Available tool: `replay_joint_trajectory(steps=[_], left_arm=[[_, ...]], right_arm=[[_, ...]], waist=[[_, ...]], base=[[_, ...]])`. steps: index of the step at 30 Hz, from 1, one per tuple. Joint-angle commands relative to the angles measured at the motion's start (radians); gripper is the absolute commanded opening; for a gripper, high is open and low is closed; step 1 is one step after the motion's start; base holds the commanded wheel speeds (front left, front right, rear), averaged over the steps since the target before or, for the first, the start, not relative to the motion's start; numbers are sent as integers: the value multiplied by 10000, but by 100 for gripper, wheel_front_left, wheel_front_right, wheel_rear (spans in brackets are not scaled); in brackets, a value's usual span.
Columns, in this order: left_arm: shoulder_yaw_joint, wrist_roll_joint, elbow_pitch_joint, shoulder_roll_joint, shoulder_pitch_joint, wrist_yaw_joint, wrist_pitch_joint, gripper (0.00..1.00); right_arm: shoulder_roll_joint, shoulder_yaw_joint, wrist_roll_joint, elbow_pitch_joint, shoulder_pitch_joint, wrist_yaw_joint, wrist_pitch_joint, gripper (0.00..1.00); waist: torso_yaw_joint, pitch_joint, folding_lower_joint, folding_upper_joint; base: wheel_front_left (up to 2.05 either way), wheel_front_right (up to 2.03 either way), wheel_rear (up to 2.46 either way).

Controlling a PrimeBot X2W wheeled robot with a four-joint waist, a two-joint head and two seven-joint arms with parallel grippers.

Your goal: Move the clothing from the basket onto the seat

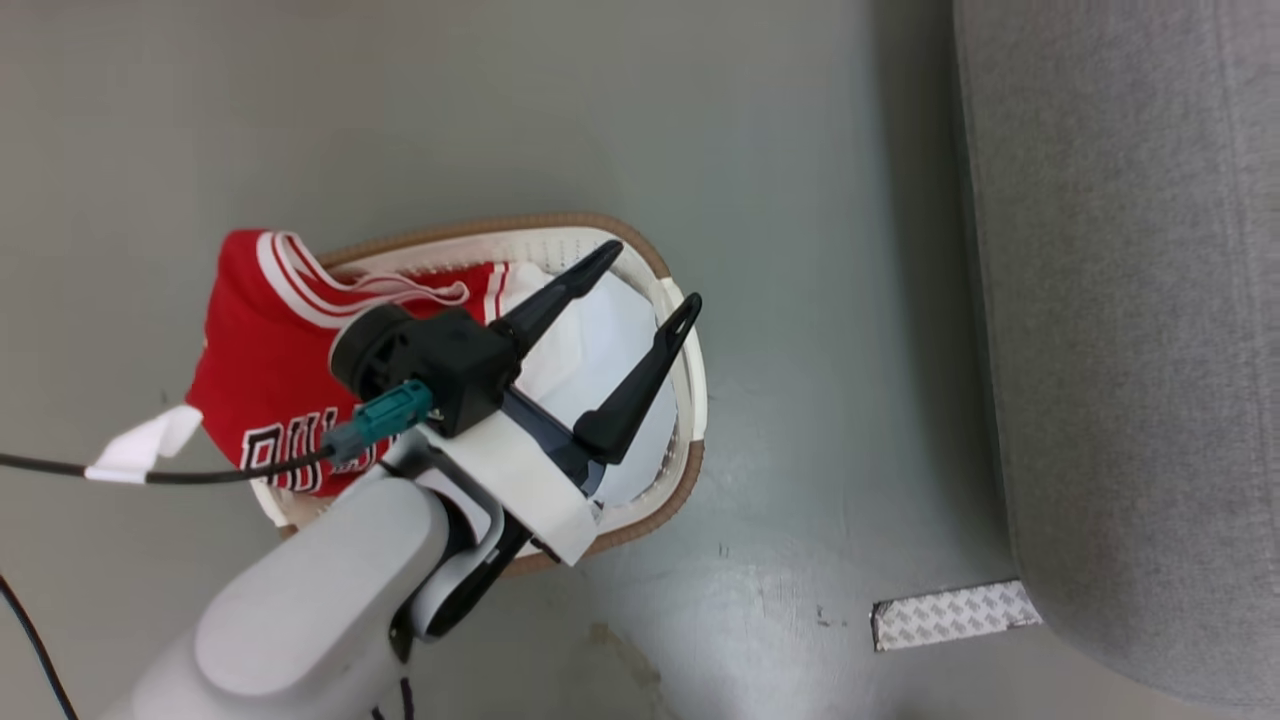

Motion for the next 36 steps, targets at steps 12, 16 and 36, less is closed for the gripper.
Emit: replay_joint_trajectory(steps=[12,16,36], left_arm=[[11,-570,1050,-293,870,-176,-715,100],[184,-764,1356,-376,1285,-171,-935,100],[2704,-522,1845,-373,3962,749,-1197,100]], right_arm=[[-447,1476,680,-331,1084,-22,535,100],[-767,1996,801,-880,1505,-22,155,100],[597,1841,1201,-4972,4312,-22,-1310,100]], waist=[[52,-2273,-1,0],[68,-3260,-1,0],[923,-6818,-1,0]], base=[[0,0,0],[0,0,0],[0,0,0]])
